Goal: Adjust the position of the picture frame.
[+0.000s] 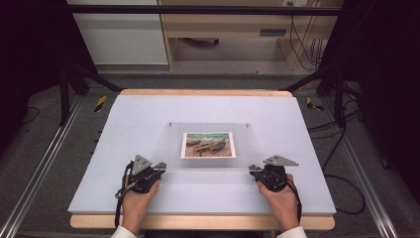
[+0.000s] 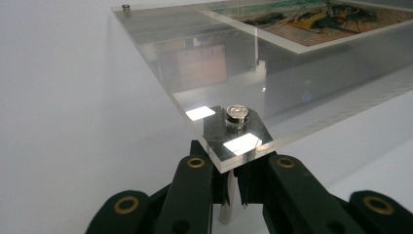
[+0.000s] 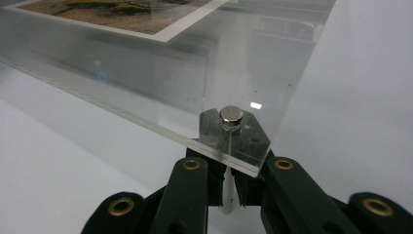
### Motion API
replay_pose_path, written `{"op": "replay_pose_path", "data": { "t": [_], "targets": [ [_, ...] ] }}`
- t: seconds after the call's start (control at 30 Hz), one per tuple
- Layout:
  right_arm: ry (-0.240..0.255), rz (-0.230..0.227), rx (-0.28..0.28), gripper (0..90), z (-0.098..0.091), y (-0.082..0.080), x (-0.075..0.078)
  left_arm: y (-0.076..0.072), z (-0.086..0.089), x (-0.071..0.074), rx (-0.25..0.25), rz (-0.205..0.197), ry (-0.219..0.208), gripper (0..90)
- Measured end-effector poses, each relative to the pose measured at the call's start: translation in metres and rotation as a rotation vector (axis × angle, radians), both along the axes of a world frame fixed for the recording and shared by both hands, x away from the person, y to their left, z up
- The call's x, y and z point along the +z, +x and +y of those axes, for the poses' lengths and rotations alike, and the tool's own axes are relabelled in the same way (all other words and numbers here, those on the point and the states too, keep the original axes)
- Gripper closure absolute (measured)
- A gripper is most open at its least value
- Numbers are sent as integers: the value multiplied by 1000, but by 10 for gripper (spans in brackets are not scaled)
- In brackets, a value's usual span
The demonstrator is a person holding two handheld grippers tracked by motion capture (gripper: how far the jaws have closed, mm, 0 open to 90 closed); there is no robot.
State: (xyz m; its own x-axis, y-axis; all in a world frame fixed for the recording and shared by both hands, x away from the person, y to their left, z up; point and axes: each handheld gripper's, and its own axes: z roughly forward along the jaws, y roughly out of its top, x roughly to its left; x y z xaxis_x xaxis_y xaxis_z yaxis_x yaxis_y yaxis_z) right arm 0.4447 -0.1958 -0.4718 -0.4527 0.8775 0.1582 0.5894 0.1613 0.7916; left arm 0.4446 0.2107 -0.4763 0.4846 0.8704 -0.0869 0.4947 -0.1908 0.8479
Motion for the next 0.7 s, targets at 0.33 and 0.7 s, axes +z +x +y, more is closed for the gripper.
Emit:
{"op": "replay_pose_path", "data": {
  "t": [0.33,0.7],
  "targets": [
    [5,4,0,832,0,0,0,1,0,0,-5,6,4,833],
    [20,18,-19,617,-7,-5,2,-1,6,3,-12,23,47,607]
  ]
}}
